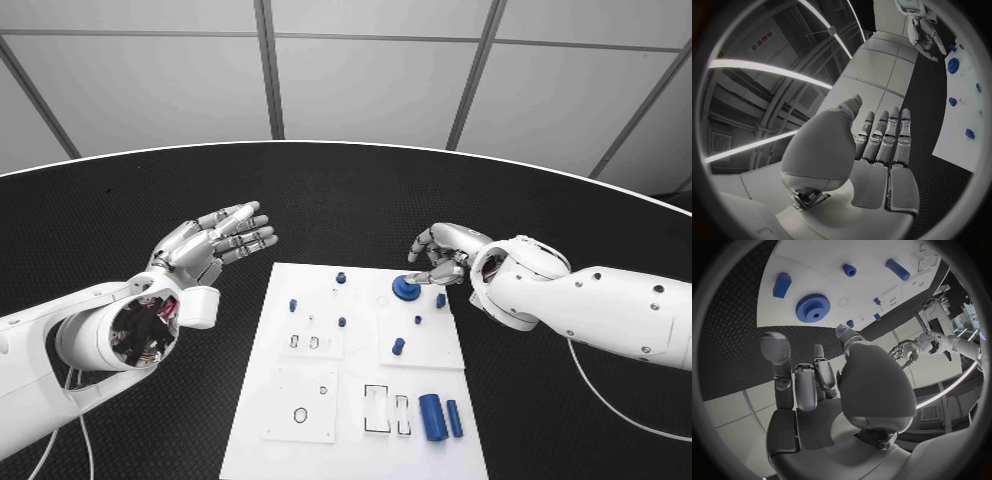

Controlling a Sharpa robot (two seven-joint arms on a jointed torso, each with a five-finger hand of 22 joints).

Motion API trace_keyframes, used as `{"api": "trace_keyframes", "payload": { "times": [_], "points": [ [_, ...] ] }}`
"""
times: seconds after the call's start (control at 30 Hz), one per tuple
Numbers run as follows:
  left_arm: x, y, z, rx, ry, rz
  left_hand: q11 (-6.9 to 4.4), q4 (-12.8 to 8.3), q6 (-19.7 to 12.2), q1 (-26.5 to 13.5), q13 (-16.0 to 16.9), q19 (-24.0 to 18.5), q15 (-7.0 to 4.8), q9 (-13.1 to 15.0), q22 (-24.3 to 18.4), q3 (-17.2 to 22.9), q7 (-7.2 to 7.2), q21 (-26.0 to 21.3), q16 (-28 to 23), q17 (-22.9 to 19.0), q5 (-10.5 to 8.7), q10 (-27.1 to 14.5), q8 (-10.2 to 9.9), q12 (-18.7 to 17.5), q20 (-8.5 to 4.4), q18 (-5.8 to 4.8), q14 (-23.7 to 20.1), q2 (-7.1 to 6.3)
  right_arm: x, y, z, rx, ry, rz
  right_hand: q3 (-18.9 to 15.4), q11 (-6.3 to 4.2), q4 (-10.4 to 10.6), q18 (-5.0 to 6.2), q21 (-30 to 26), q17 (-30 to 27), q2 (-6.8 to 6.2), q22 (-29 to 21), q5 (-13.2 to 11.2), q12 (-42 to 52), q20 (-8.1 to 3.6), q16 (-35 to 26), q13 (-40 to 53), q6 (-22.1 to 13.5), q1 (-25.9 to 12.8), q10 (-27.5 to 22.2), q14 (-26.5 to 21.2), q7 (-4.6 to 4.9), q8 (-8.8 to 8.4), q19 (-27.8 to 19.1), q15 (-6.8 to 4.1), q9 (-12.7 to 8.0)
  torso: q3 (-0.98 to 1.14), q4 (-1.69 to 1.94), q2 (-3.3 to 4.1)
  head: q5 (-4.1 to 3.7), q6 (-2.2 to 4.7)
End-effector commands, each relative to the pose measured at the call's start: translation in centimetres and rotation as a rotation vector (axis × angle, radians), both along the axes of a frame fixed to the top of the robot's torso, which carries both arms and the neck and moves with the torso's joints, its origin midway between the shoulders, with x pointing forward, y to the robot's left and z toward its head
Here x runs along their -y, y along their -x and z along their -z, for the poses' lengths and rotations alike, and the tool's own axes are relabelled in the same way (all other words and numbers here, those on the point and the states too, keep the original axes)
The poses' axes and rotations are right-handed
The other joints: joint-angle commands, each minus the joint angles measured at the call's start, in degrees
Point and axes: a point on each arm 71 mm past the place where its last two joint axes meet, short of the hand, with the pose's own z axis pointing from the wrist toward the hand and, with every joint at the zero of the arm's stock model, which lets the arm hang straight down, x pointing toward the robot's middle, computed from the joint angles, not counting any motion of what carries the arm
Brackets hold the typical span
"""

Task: Assemble the parts on the task board

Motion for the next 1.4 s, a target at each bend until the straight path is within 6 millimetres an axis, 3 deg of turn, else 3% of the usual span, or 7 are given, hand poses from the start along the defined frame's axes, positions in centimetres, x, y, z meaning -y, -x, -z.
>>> {"api": "trace_keyframes", "payload": {
  "times": [0.03,0.17,0.37,0.67,0.83,1.4],
  "points": [
    [0.0,0.0,0.0,-0.001,0.0,0.0,0.05,-0.3,0.0,0.0,0.0,0.2,0.17,0.0,-0.1,0.1,4.89,-0.2,-0.3,0.1,0.07,-0.1,-0.2,-0.3,0.19,0.77,-0.3,-0.11,0.1,-0.3,0.2,-0.011,0.004,0.011,-0.6,0.03,0.3,-0.96,-0.2,6.5,0.01,0.1,0.4,0.8,0.1,0.4,1.4,-0.8,1.0,0.5,4.4,0.02,0.45,0.5,0.53,0.1,0.0,0.1,0.14,-0.14,-0.08],
    [-0.1,0.1,0.0,-0.001,0.0,0.001,0.05,-0.3,0.0,0.0,0.0,0.2,0.17,0.0,-0.1,0.1,4.89,-0.2,-0.3,0.1,0.07,-0.1,-0.2,-0.3,0.19,0.77,-0.3,-0.11,0.0,-0.6,0.3,-0.019,0.008,0.02,-1.7,0.23,1.2,-0.93,-0.8,6.8,0.25,-0.3,0.8,0.8,0.21,0.6,1.5,-1.8,2.2,0.1,4.5,0.24,0.72,0.7,0.7,0.2,-0.16,0.2,0.11,-0.01,-0.32],
    [-0.1,0.1,0.0,-0.001,0.001,0.001,0.04,-0.3,-0.1,0.0,0.0,0.3,0.17,0.0,-0.1,0.1,4.88,-0.2,-0.3,0.1,0.07,-0.2,-0.2,-0.3,0.19,0.77,-0.3,-0.09,-0.2,-0.9,0.5,-0.033,0.016,0.023,-2.0,0.28,1.6,-0.9,-1.1,7.3,0.36,-0.5,1.9,1.0,0.25,0.8,1.8,-2.0,2.8,0.1,4.5,0.29,0.94,0.7,0.75,0.3,-0.15,0.37,0.33,-0.3,-0.32],
    [-0.2,0.2,0.0,-0.001,0.002,0.004,0.05,-0.3,-0.2,0.0,0.0,0.3,0.17,-0.1,-0.1,0.1,4.88,-0.2,-0.3,0.1,0.06,-0.2,-0.3,-0.4,0.19,0.77,-0.3,-0.1,-0.5,-1.0,0.8,-0.054,0.026,0.017,-2.2,0.33,2.0,-0.92,-1.2,7.9,0.43,-0.5,2.5,1.2,0.28,1.1,2.3,-2.3,3.4,0.3,4.6,0.35,1.1,0.9,0.79,0.3,0.01,0.34,0.33,-0.34,-0.73],
    [-0.2,0.2,0.0,-0.001,0.002,0.006,0.05,-0.3,-0.2,0.0,0.0,0.3,0.17,-0.1,-0.1,0.1,4.88,-0.2,-0.3,0.1,0.06,-0.2,-0.3,-0.4,0.19,0.77,-0.3,-0.1,-0.5,-1.1,0.9,-0.062,0.031,0.018,-2.2,0.35,2.1,-0.94,-1.1,8.0,0.49,-0.4,2.8,1.2,0.29,1.1,2.3,-2.4,3.7,0.3,4.6,0.37,1.19,1.0,0.8,0.3,-0.02,0.44,0.31,-0.38,-0.85],
    [-0.2,0.2,0.0,-0.002,0.003,0.006,0.05,-0.3,-0.2,0.0,0.0,0.3,0.17,-0.1,-0.1,0.1,4.88,-0.2,-0.3,0.1,0.06,-0.2,-0.3,-0.4,0.19,0.77,-0.3,-0.1,-0.6,-1.1,1.7,-0.099,0.048,0.01,-2.2,0.36,2.3,-0.93,-1.3,8.3,0.52,-0.5,3.1,1.5,0.29,1.3,2.7,-2.3,3.8,0.5,4.7,0.37,1.31,1.0,0.81,0.4,-0.02,0.3,0.28,-0.2,-1.2]
  ]
}}
